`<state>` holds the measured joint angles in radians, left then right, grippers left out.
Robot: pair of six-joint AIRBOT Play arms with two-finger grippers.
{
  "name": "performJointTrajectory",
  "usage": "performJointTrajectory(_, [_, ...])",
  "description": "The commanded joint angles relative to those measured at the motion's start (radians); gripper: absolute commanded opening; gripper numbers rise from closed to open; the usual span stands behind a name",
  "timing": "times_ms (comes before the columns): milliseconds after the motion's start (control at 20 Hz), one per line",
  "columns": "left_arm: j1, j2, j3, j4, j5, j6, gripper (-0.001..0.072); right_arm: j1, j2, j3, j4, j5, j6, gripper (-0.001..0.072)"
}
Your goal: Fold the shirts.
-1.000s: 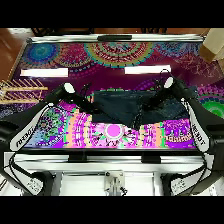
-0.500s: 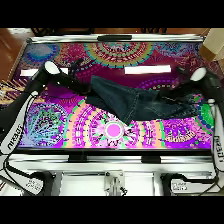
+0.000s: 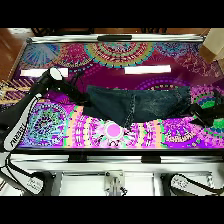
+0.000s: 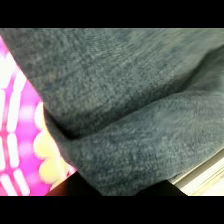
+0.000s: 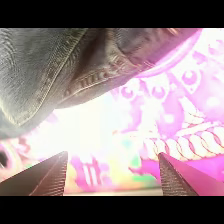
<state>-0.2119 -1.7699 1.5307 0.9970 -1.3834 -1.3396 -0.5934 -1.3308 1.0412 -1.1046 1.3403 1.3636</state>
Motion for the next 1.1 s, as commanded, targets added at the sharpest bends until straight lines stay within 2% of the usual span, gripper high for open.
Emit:
performJointTrajectory(0, [0.016, -0.005, -0.056, 0.027, -0.015, 0.0, 0.0072, -0.071, 0.031, -0.129, 0.127, -0.175, -0.051, 0.0677])
performJointTrajectory(150, [0.027, -0.003, -0.049, 0.024, -0.014, 0.0, 0.0072, -0.07, 0.031, -0.153, 0.224, -0.275, -0.049, 0.0676])
performJointTrajectory(400, [0.027, 0.014, -0.038, -0.003, -0.013, 0.001, 0.0071, -0.069, 0.031, -0.153, 0.251, -0.278, -0.064, 0.0676])
performJointTrajectory(550, [0.026, 0.055, 0.093, -0.048, -0.013, -0.002, 0.007, -0.069, 0.032, -0.153, 0.251, -0.23, -0.119, 0.0676])
performJointTrajectory(650, [0.023, 0.071, 0.251, -0.116, 0.018, -0.039, 0.0071, -0.069, 0.036, -0.153, 0.253, -0.199, -0.147, 0.0676])
performJointTrajectory(850, [-0.074, 0.077, 0.54, -0.209, 0.243, -0.106, 0.0069, -0.07, 0.112, -0.144, 0.253, -0.173, -0.153, 0.0676])
performJointTrajectory(1050, [-0.286, 0.063, 0.504, -0.216, 0.519, -0.105, 0.007, -0.071, 0.242, -0.066, 0.129, -0.178, -0.108, 0.0675])
